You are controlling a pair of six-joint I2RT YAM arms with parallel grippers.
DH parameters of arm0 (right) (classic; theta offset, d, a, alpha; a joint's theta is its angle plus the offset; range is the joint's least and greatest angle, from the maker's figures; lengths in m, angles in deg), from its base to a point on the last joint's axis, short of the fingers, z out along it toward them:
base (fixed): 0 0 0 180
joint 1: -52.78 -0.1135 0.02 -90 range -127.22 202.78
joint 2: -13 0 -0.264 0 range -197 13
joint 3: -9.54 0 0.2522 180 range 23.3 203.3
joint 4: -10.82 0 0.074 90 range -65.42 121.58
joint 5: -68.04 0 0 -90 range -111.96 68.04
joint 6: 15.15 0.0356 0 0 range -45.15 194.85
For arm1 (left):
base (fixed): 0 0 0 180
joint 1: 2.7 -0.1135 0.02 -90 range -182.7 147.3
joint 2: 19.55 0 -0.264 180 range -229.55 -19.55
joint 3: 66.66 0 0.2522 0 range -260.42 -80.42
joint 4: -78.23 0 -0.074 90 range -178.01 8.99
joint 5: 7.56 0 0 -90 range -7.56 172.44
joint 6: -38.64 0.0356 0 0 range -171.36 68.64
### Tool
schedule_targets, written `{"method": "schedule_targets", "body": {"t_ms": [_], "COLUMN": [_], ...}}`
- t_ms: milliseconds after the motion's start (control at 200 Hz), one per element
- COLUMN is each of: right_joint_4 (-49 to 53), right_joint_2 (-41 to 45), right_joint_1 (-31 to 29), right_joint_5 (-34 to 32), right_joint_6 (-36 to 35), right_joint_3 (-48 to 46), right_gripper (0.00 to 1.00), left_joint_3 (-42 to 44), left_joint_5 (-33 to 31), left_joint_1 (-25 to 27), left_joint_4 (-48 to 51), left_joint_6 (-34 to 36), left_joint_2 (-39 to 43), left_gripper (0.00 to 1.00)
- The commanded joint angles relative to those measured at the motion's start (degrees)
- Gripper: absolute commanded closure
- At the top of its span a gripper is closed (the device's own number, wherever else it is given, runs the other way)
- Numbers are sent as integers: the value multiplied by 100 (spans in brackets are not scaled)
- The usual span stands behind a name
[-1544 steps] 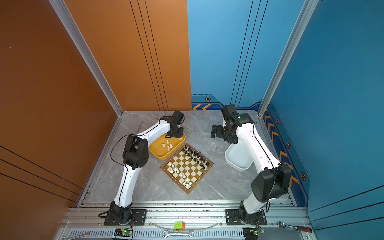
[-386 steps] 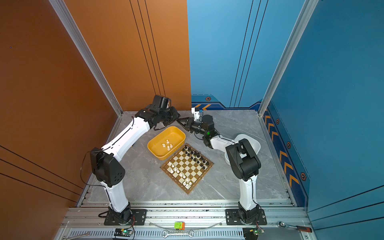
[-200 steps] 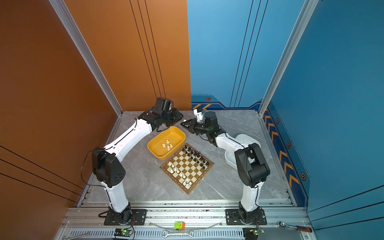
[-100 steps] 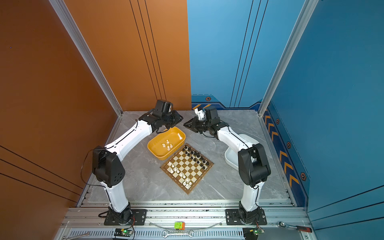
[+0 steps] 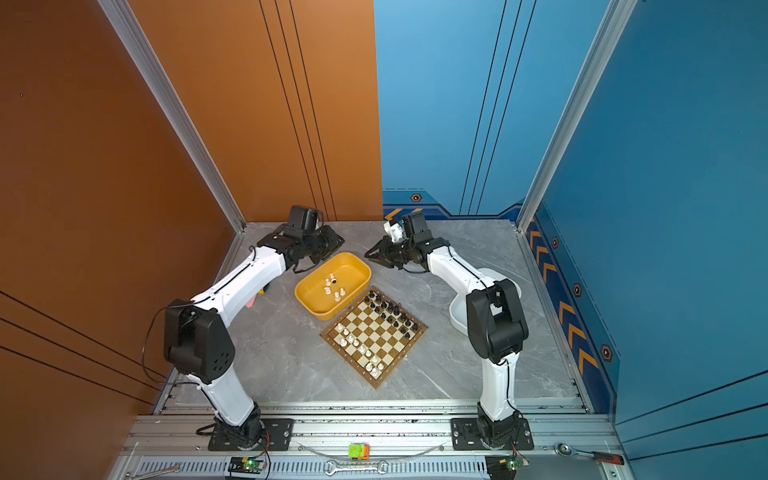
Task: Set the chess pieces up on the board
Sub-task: 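Open the left gripper and draw it back while the right gripper keeps the piece, then lower the left gripper into the yellow tray over a white piece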
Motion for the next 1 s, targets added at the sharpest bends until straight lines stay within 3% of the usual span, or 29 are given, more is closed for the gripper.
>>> {"method": "schedule_targets", "body": {"t_ms": [0,215,476,661,826,996], "right_joint_4": [594,1223,1766,2241,2672,2881], "right_joint_2": [51,412,680,820,985,1089], "right_joint_1": [109,156,167,172,241,340], "right_joint_5": [-44,-371,-680,-844,-970,-1021], "right_joint_6": [-374,-805,-1074,-1270,-1475,-1600], "right_joint_3": [317,366,347,422,471,383], "right_gripper": [72,57,55,22,18,17], "left_joint_3": [0,-37,-252,-238,-182,25], "left_joint_5": [-39,-27,-449,-496,-824,-771], "left_joint_1": [-150,-249,-258,-197,-73,-28], "left_joint_4": [494,1055,1606,1795,2170,2204], "left_joint_6": [375,838,1444,1576,1866,1866], "left_joint_2": [56,-268,-759,-948,-924,-1040], "left_gripper": [61,64,66,69,69,70]}}
